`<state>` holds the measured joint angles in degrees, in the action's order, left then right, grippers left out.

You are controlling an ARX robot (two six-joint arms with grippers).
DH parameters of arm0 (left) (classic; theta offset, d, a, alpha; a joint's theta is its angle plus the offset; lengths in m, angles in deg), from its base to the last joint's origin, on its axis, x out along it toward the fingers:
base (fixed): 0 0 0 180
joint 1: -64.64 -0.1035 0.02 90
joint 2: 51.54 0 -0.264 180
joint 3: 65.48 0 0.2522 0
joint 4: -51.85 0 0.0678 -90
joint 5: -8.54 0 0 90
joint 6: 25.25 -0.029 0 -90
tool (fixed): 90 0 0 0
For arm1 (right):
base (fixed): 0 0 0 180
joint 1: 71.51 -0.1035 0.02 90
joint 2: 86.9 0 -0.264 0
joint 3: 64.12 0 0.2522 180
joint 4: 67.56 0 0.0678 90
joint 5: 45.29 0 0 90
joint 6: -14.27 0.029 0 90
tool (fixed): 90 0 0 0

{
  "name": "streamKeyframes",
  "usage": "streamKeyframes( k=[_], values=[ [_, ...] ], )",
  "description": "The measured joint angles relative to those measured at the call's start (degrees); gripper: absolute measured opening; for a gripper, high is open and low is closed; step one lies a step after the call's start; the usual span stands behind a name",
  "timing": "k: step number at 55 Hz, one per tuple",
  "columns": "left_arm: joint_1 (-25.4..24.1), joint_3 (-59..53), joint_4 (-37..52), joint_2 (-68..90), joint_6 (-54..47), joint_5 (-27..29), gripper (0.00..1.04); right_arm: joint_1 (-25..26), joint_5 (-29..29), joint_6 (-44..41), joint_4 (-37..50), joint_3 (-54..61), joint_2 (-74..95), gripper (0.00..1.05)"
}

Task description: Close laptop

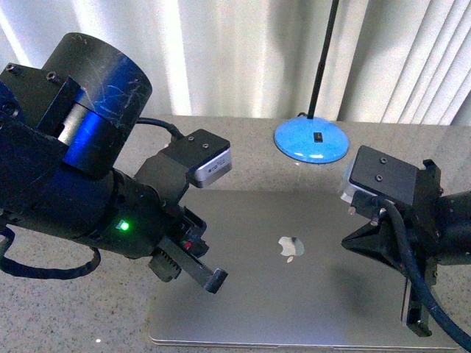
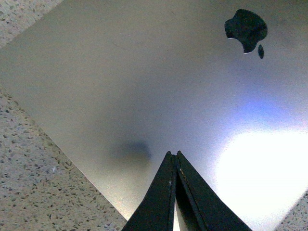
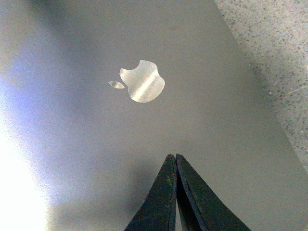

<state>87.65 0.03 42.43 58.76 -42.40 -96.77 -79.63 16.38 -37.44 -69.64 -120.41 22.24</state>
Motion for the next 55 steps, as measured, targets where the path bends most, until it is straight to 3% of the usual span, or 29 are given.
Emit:
streamKeyframes(
  k=[32,38,42,46,55],
  values=[
    [-1.22,-2.73,5.09,2.84,2.91,-2.64,0.04,-1.25,0.09,1.9,4.7,0.9,4.31,0.03],
    [-2.45,-3.74,8.63,1.55,5.92,-3.39,0.04,-1.66,1.2,5.97,9.68,0.96,3.21,0.03],
    [-4.33,-4.85,16.72,-1.36,11.52,-2.03,0.04,-1.73,4.63,11.85,16.5,0.96,0.72,0.03],
    [-5.77,-4.76,23.5,-4.37,17.2,0.66,0.11,-1.66,8.59,19.32,23.61,0.66,-2.67,0.14],
    [-6.43,-4.63,24.3,-5.64,21.09,1.18,0.38,-1.38,8.85,25.62,24.59,0.31,-4.13,0.41]
  ],
)
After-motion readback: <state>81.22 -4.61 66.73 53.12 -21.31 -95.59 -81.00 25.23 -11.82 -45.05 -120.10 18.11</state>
